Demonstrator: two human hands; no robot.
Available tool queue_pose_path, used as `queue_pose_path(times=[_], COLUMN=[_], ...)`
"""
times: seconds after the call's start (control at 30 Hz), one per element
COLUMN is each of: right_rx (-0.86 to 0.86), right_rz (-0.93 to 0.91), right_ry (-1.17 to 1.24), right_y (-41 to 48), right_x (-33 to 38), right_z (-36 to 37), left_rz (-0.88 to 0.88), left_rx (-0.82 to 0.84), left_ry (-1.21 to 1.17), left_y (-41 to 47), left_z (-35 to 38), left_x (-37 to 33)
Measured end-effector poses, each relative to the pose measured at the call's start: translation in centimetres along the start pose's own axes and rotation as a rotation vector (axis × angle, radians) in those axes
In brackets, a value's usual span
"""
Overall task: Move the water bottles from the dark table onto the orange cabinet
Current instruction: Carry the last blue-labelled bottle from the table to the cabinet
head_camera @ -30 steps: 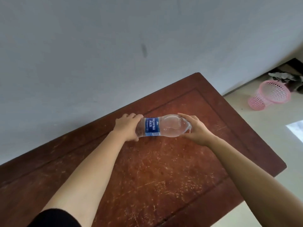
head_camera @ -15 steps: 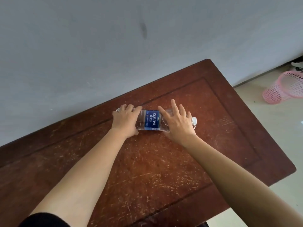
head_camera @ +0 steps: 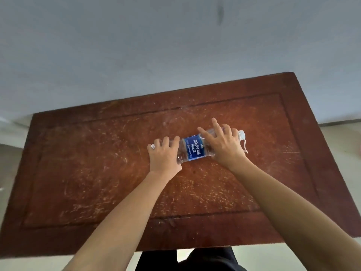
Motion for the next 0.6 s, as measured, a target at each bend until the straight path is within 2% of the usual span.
queue_pose_path(times=[0.13,0.3,0.5,0.6], right_rx=[-0.016,-0.036,-0.206,-0.309], right_rz=[-0.11,-0.282,-0.562,-0.687], right_ry=[-0.029,-0.027,-0.085,-0.087], right_y=[-1.7,-5.0,-11.1,-15.5], right_x=[3.6,11.3,25.2,32.6], right_z=[-0.8,-2.8,-9.1,-12.8], left_rz=[-0.087,-0.224,-0.431,-0.476], left_rx=[0.014,-0.014,-0.165,-0.274], left_ry=[-0.032,-0.041,-0.055,-0.02], left_y=[-4.6,-13.3,-28.0,-36.9], left_z=[0.5,-0.1,-3.6,-6.0], left_x=[2.0,6.8,15.6,19.0])
Point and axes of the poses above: each hand's wrist, its own y-axis towards the middle knuckle, its own z-axis out of the palm, x = y × z, the point moved 10 cm from there along y, towards the middle knuckle, and after that the axes turned 11 degrees about -y, right-handed, at the moved point
